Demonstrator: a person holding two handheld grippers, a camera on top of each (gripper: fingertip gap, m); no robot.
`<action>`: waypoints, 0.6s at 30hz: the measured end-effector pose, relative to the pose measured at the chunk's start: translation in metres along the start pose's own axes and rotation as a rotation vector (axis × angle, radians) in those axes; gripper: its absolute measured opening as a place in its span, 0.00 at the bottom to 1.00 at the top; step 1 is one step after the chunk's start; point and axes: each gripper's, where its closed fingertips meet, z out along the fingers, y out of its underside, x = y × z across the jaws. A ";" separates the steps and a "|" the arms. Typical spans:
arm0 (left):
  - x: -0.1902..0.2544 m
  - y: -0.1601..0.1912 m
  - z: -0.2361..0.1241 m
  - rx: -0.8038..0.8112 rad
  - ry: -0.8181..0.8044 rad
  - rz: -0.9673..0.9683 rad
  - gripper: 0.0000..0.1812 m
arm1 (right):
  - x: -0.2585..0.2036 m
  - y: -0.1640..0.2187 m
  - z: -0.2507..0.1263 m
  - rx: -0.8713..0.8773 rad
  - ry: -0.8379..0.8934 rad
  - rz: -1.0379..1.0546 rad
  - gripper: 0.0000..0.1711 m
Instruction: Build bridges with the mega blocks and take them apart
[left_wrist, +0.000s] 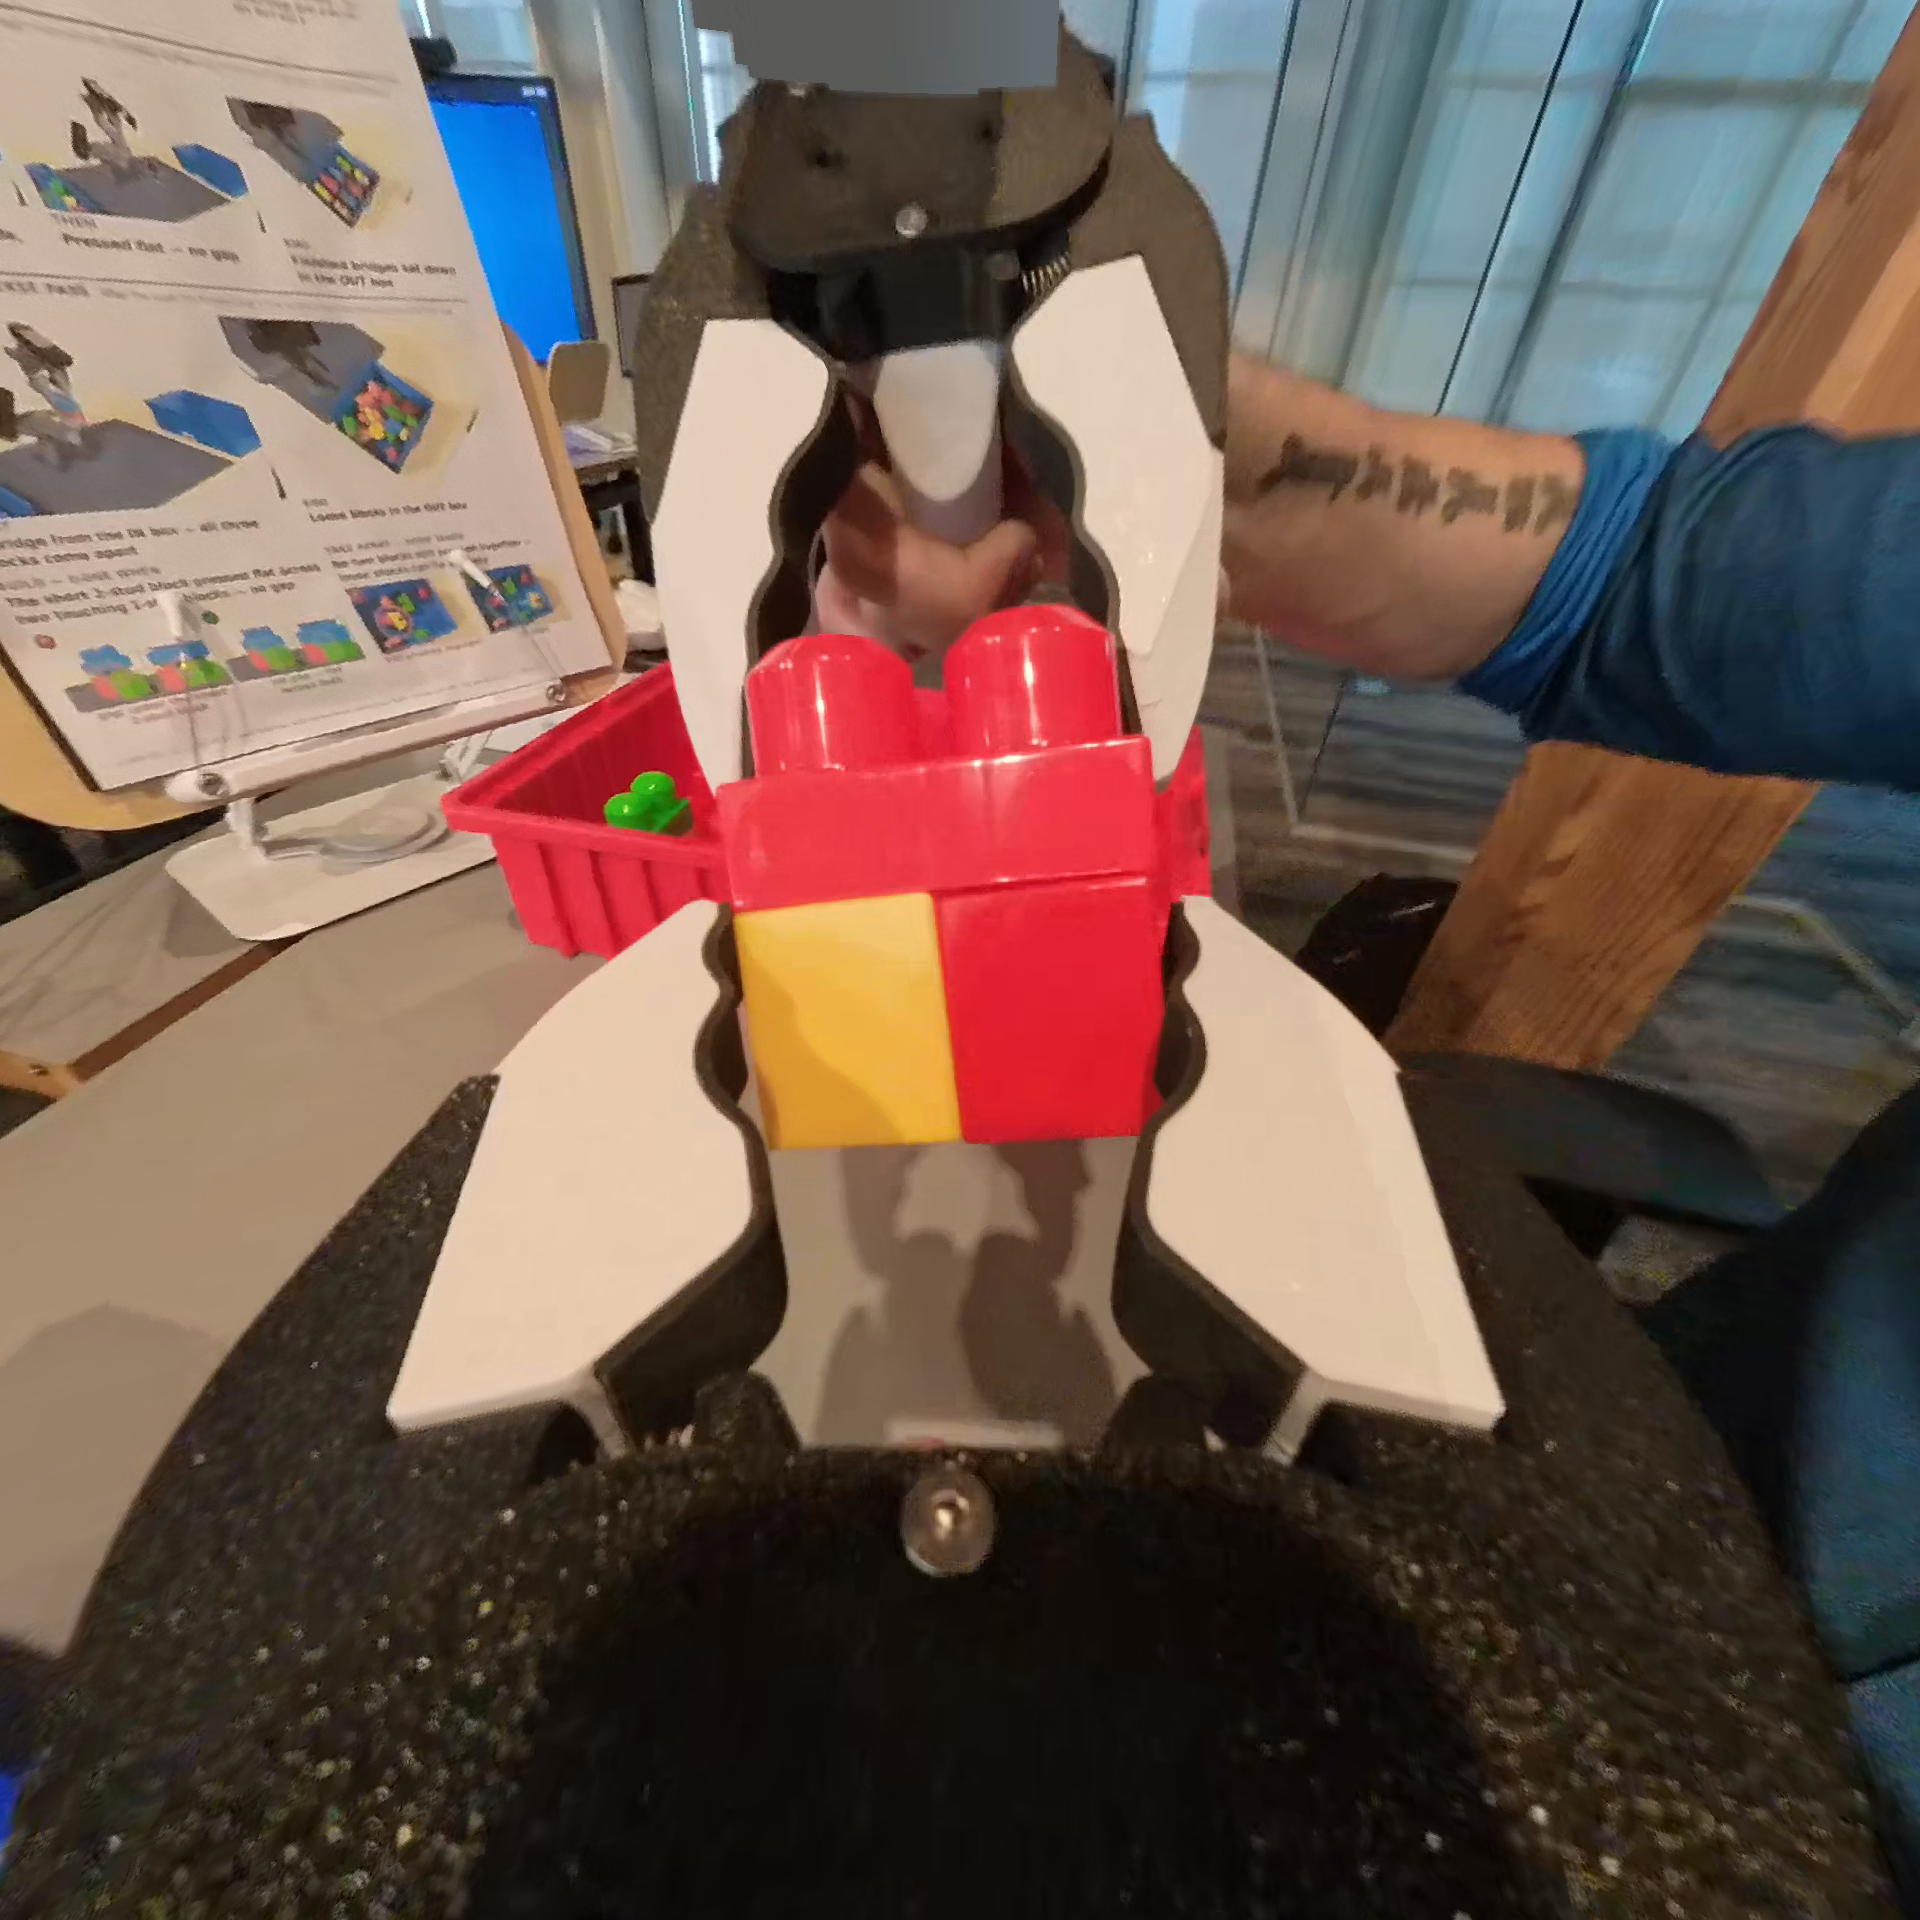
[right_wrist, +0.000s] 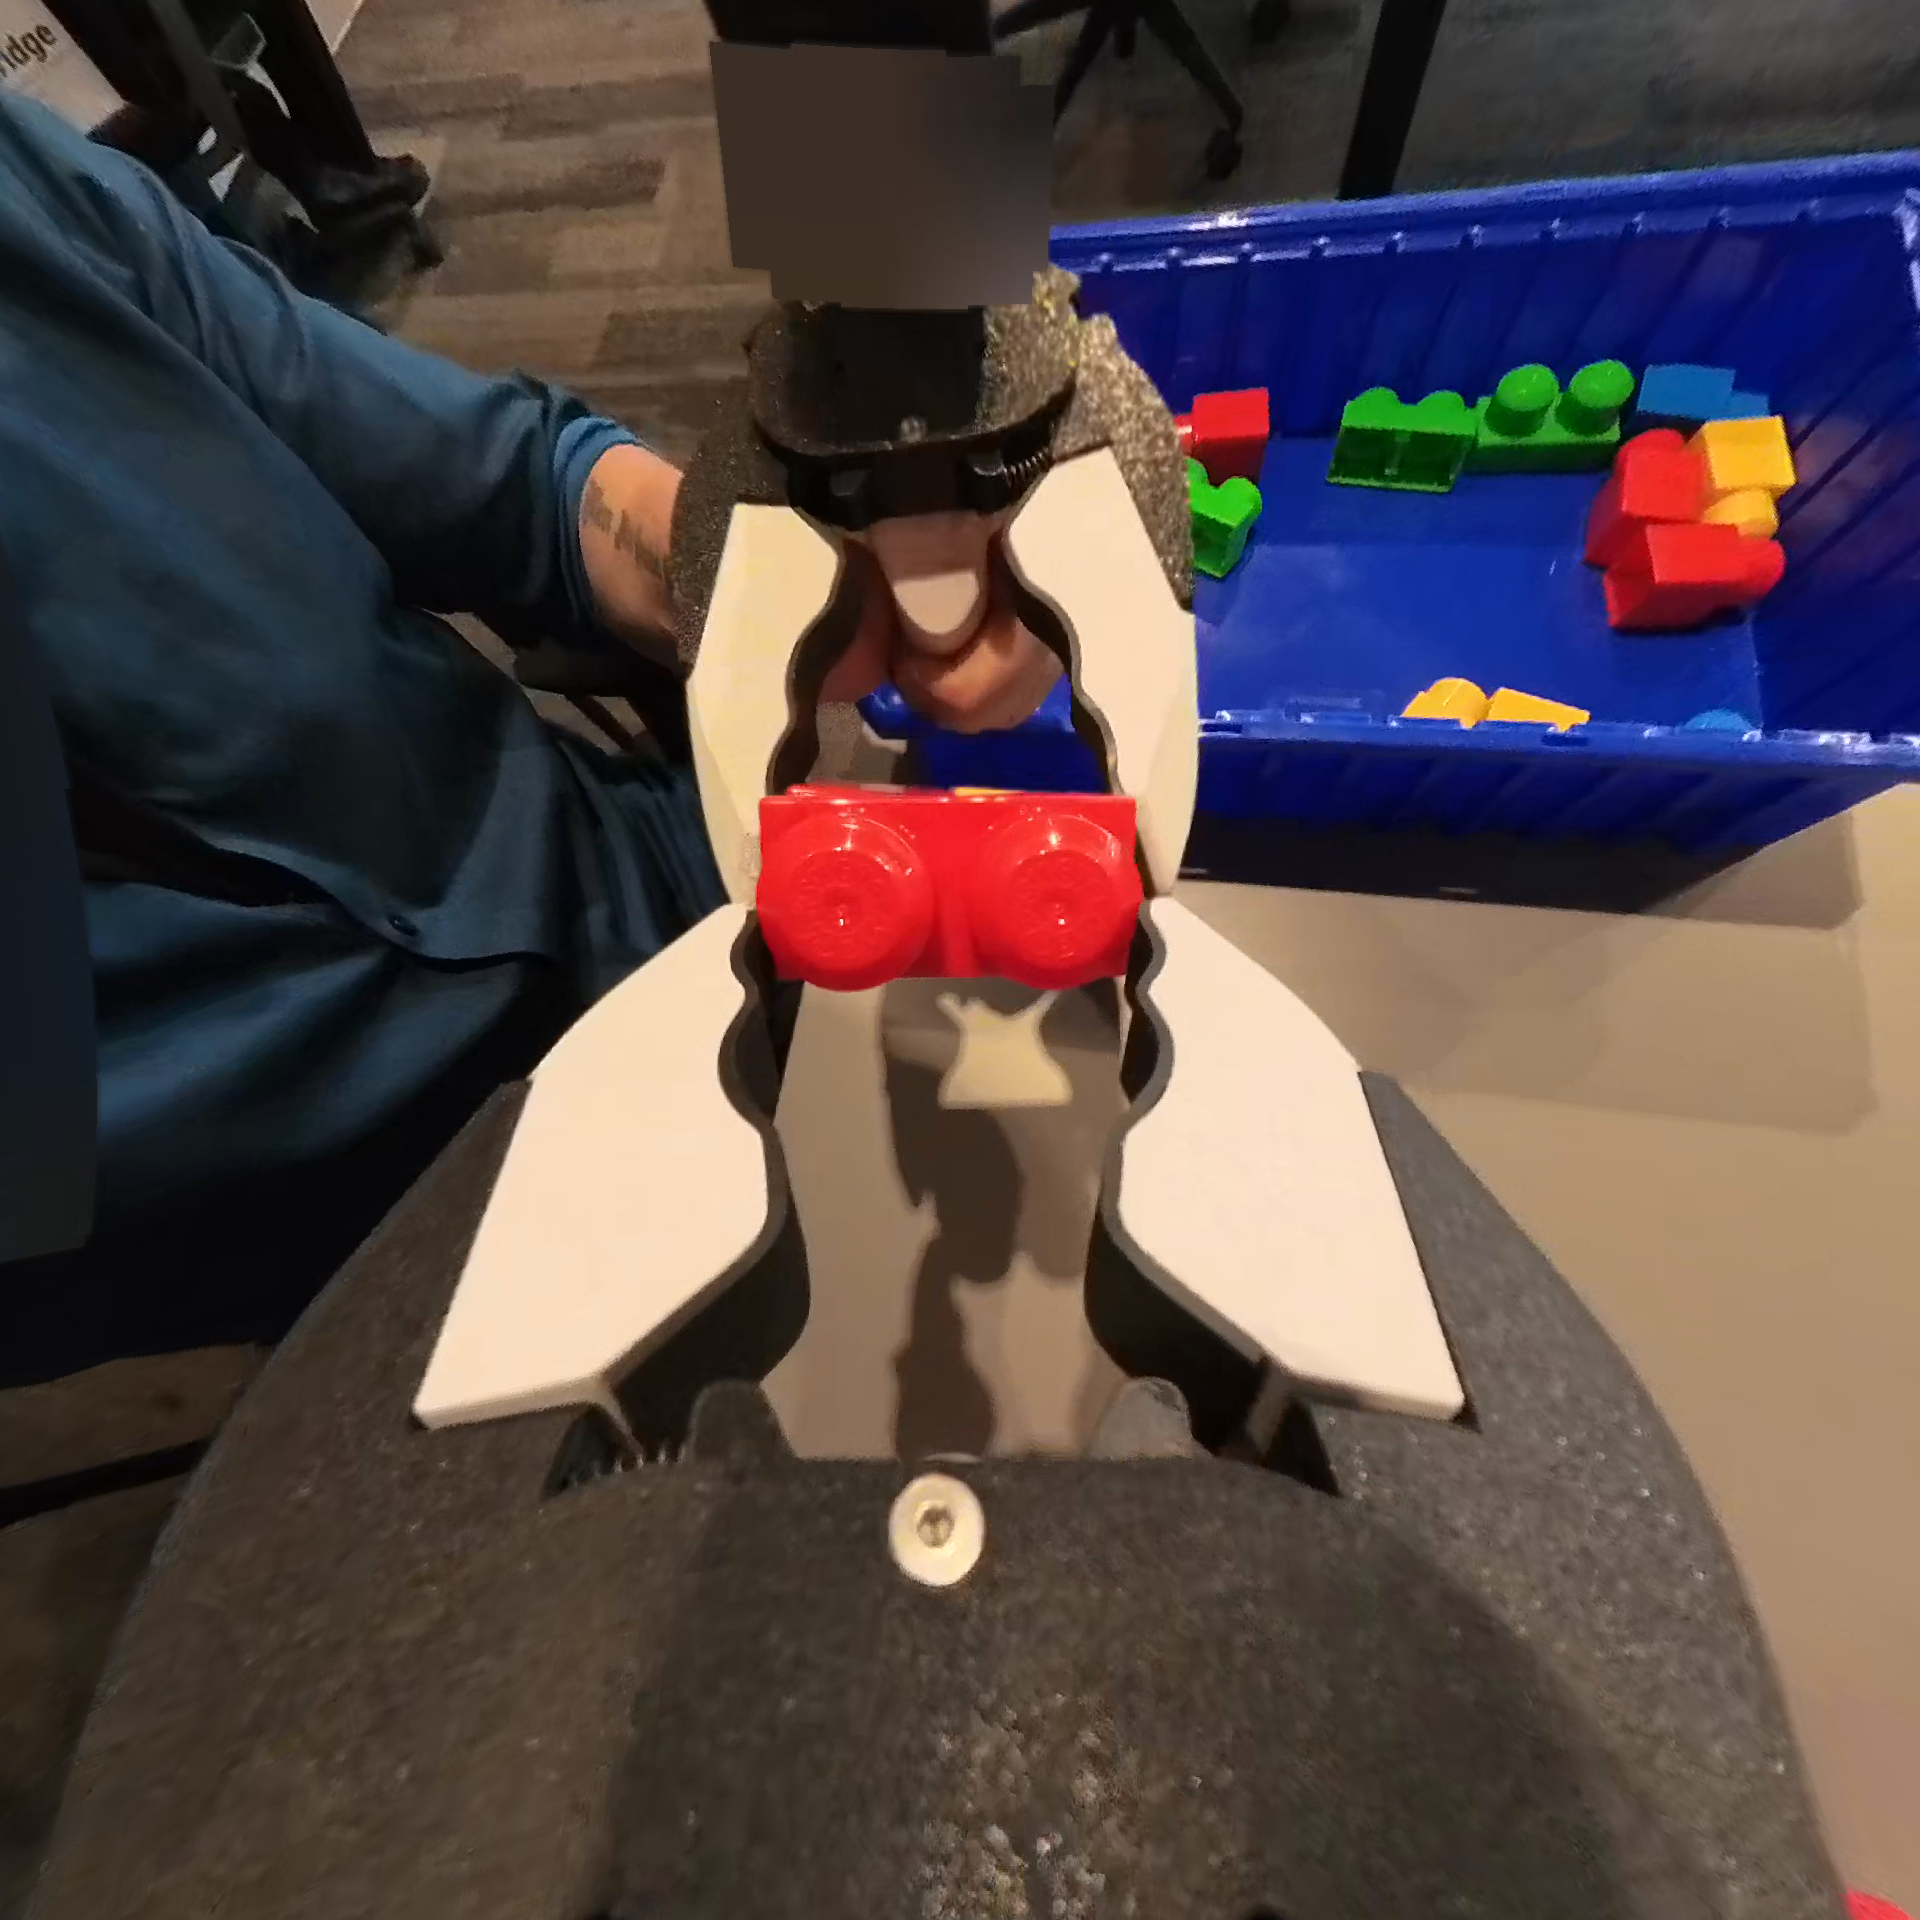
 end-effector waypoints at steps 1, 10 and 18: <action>0.000 0.001 0.000 -0.015 -0.007 0.013 0.43 | 0.000 0.000 0.001 -0.006 -0.002 0.005 0.39; -0.001 0.015 -0.006 -0.137 0.055 -0.035 0.41 | 0.004 0.004 0.002 -0.060 0.027 -0.015 0.39; -0.001 0.021 -0.005 -0.163 0.065 -0.036 0.40 | 0.002 -0.003 0.003 -0.062 0.035 -0.036 0.38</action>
